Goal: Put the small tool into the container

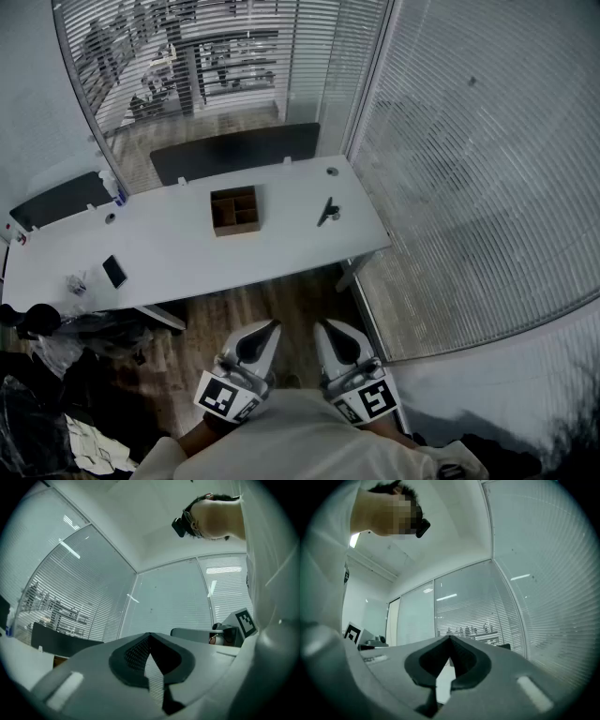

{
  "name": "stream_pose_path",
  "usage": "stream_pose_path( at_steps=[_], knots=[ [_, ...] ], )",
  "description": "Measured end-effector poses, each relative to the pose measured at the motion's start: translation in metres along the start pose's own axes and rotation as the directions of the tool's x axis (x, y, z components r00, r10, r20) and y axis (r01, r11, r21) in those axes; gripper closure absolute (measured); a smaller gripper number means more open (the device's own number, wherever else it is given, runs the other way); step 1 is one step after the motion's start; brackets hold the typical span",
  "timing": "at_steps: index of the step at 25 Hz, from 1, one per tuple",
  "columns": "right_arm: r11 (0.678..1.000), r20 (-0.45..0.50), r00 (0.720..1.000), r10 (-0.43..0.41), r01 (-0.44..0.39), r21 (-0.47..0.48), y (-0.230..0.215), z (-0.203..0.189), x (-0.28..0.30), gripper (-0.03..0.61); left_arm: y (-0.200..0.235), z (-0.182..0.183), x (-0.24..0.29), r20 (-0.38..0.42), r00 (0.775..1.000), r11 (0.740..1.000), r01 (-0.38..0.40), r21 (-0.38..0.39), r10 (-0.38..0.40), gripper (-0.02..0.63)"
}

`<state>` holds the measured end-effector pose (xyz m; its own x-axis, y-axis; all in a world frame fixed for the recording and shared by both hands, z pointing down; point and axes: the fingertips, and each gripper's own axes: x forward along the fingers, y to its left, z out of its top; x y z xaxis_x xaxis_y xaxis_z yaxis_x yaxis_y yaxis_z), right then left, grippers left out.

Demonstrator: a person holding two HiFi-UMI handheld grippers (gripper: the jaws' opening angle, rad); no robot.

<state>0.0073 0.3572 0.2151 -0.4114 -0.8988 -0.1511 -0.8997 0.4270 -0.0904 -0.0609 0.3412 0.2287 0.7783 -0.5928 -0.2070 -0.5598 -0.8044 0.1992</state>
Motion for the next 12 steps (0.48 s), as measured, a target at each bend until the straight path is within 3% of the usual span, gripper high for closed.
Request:
stream_pose_path(
  at_steps=[12],
  knots=[
    [1.0, -0.004, 1.0, 0.01, -0.01, 0.002, -0.0081, 0.001, -0.0048, 0.58, -0.004, 0.0012, 0.0049, 0.007, 1.0, 1.0, -0.005, 0.008, 0.005, 0.611]
  ],
)
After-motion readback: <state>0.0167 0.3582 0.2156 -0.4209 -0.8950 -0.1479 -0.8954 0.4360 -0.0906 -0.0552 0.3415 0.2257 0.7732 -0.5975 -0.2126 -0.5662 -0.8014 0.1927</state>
